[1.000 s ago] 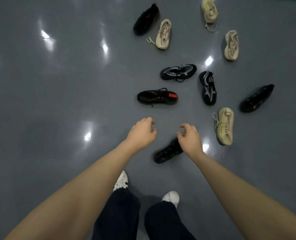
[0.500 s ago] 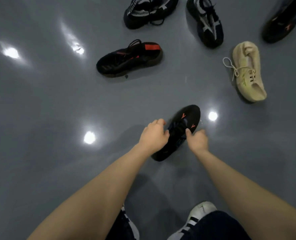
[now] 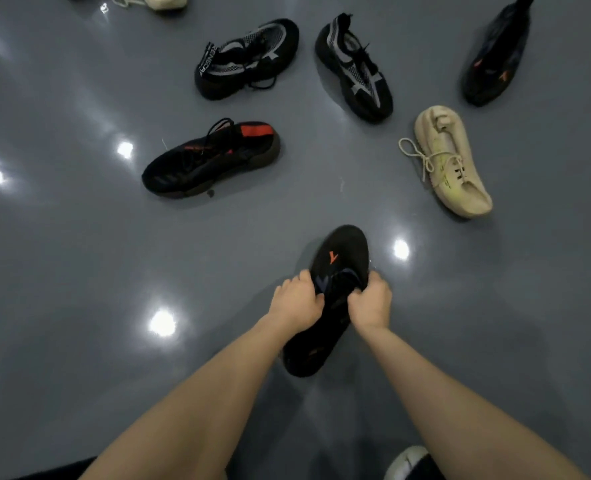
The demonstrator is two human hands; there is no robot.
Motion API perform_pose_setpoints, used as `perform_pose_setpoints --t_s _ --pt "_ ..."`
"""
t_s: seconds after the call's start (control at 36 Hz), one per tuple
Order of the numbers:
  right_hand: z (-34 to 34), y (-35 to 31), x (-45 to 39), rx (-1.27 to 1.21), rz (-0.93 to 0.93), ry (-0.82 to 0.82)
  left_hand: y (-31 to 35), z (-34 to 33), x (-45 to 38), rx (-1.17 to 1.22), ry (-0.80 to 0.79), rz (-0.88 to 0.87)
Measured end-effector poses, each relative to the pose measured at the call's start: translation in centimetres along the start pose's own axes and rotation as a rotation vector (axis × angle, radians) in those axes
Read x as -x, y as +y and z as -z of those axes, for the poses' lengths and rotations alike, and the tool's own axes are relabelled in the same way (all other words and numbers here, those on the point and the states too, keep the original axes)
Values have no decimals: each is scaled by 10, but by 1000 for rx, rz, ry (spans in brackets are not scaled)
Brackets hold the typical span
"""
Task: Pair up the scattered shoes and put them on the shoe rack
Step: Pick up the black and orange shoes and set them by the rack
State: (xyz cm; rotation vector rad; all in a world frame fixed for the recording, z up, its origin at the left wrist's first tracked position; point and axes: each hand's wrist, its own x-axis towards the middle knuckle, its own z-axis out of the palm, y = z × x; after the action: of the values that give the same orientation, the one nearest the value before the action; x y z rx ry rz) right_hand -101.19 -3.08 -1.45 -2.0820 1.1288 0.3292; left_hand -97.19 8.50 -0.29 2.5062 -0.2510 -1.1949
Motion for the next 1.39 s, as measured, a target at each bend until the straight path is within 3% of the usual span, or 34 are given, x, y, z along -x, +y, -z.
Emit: perform_pose_setpoints --t_s 0.33,0.64,0.83,1.06,1.39 --pt "137 -115 83 -105 167 -37 67 138 124 54 223 -72" --pt "267 -244 186 -121 272 7 126 283 253 -116 380 -157" --pt "333 -304 224 40 299 109 162 357 303 -264 418 -257" --pt "391 -342 228 105 351 116 207 408 324 -345 466 -296" --pt "503 -389 148 184 400 10 334 474 304 -304 425 -151"
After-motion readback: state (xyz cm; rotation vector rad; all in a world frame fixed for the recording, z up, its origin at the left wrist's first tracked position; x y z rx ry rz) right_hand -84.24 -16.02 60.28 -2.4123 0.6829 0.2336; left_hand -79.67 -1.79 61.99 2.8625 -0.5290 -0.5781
